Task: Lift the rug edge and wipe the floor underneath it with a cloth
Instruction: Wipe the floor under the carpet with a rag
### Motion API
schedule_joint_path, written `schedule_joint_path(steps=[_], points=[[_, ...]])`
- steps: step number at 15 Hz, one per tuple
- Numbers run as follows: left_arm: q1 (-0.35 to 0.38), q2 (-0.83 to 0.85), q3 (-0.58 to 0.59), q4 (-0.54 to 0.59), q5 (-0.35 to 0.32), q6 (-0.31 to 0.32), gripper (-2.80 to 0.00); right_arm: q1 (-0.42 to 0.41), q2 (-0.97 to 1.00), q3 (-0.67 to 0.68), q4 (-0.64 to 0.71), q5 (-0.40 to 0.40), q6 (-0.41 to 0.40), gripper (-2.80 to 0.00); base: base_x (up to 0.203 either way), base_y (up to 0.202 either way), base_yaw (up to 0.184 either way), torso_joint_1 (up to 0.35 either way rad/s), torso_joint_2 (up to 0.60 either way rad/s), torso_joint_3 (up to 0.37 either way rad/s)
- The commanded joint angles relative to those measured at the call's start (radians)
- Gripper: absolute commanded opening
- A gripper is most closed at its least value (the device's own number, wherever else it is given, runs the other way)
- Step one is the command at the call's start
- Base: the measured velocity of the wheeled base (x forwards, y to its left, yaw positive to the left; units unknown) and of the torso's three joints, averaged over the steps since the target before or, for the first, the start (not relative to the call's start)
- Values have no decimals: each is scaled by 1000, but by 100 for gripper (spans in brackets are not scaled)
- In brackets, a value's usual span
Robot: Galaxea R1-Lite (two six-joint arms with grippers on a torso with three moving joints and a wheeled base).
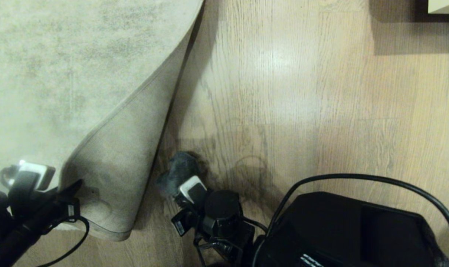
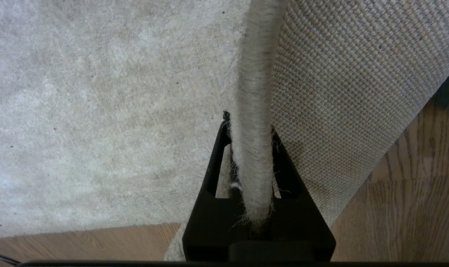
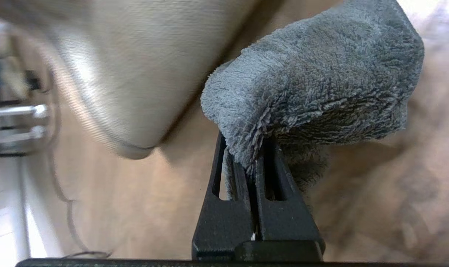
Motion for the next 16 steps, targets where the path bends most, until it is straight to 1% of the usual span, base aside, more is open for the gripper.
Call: schedule_joint_path(steps=[1, 5, 7, 10, 16], points=[[1, 10, 3, -47, -1, 2, -280, -26, 19, -26, -16, -13, -4, -280, 0, 0, 0, 0, 0, 0], [1, 10, 6, -47, -1, 3, -280, -71, 37, -93, -11, -21, -11, -280, 0, 0, 0, 0, 0, 0], [1, 8, 8, -47, -1, 3, -280, -95, 46, -122, -7, -20, -38, -280, 0, 0, 0, 0, 0, 0], [1, 8, 8, -47, -1, 3, -280, -113, 46, -176, 3, -20, -42, -280, 0, 0, 0, 0, 0, 0], [1, 9, 8, -47, -1, 3, -280, -141, 18, -336, 101, -18, -78, -280, 0, 0, 0, 0, 0, 0]])
